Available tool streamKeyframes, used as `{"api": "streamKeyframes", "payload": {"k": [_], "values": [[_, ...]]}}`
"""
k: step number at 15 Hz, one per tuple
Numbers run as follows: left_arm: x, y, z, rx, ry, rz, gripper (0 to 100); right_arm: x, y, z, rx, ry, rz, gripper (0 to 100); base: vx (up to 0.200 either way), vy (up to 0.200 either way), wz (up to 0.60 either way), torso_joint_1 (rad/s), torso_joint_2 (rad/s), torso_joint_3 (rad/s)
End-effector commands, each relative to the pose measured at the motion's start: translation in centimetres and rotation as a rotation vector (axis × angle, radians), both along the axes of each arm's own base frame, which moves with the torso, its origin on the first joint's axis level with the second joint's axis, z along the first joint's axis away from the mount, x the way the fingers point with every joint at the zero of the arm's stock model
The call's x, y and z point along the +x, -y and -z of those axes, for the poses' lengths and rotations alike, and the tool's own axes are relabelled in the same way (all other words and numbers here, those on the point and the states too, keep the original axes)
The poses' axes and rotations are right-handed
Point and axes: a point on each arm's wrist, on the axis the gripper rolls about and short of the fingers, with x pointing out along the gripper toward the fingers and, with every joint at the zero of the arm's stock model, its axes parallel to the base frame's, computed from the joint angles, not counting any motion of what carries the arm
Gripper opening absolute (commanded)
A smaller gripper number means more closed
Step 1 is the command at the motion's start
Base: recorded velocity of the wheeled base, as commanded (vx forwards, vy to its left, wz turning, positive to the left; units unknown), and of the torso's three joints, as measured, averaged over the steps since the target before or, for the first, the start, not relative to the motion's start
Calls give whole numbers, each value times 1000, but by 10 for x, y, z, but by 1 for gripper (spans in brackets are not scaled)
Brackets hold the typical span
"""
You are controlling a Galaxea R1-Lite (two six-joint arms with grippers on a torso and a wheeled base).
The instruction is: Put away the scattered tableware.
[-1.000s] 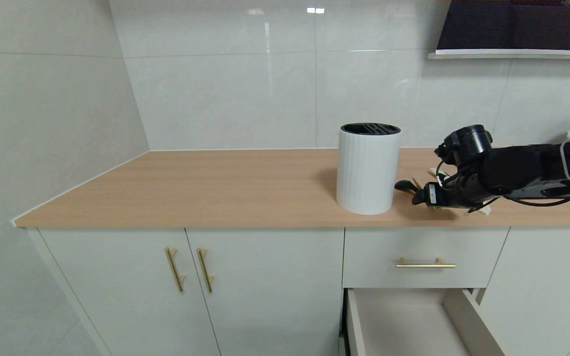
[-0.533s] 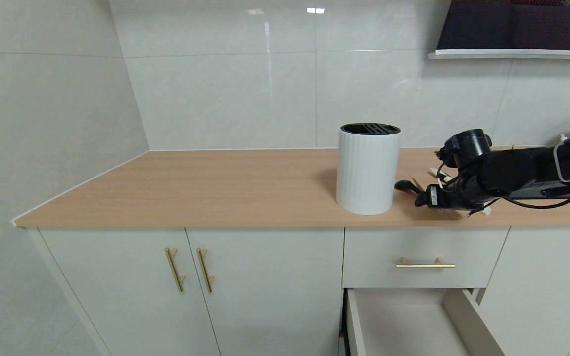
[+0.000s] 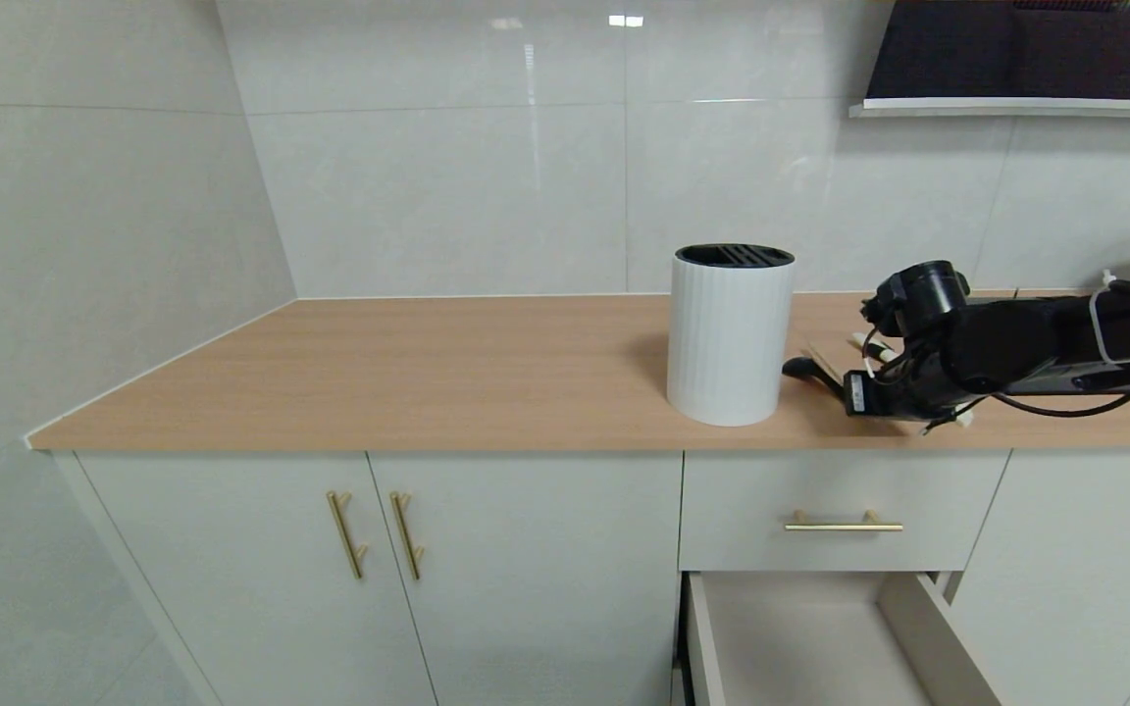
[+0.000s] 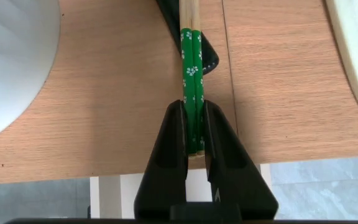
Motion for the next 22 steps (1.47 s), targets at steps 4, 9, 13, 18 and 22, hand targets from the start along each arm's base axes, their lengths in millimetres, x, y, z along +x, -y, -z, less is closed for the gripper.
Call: {"api": "streamKeyframes", "payload": {"k": [4, 9, 13, 18, 22], "values": [[0, 0, 0, 1, 0, 0, 100, -10, 1, -18, 1, 37, 8, 0, 0, 0, 0, 0, 0, 0], [0, 0, 0, -1, 0, 0, 100, -69, 5, -67, 37, 116, 0, 0, 0, 0, 0, 0, 0, 0], [0, 0, 0, -1, 0, 0, 100, -160, 5, -94, 52, 93, -69, 0, 0, 0, 0, 0, 0, 0], [0, 0, 0, 1, 0, 0, 100, -220, 0, -89, 34, 41, -212, 0, 0, 0, 0, 0, 0, 0], [0, 0, 0, -1, 0, 0, 100, -226, -1, -81, -4, 15, -289, 0, 0, 0, 0, 0, 0, 0]]}}
